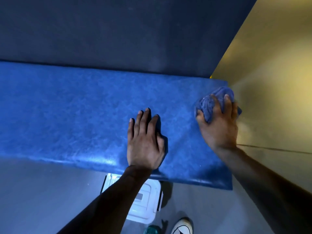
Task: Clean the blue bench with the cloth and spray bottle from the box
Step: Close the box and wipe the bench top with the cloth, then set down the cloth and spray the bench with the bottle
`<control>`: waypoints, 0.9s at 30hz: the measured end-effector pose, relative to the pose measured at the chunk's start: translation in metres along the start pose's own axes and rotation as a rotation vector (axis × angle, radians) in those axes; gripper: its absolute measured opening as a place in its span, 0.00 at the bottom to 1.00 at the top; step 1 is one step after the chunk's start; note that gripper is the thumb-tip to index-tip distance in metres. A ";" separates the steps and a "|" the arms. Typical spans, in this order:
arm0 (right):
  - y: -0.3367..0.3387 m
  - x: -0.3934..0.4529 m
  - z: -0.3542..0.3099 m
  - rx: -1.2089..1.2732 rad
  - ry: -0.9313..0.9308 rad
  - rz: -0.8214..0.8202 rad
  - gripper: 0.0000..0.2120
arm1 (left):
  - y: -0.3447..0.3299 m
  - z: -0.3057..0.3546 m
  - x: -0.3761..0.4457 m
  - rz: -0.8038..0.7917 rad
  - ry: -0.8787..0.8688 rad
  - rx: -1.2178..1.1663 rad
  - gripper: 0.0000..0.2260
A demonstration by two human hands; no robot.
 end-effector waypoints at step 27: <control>0.097 -0.227 -0.012 0.243 -0.051 -0.229 0.15 | 0.065 -0.038 -0.097 -0.141 -0.112 -0.621 0.12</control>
Point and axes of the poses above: each hand's wrist, its own x-axis towards the middle knuckle, its own y-axis out of the back of the hand, z = x × y, the point moved 2 cm from there along x, towards the middle knuckle, and after that the axes turned 10 degrees about z, right-handed, at the moved point
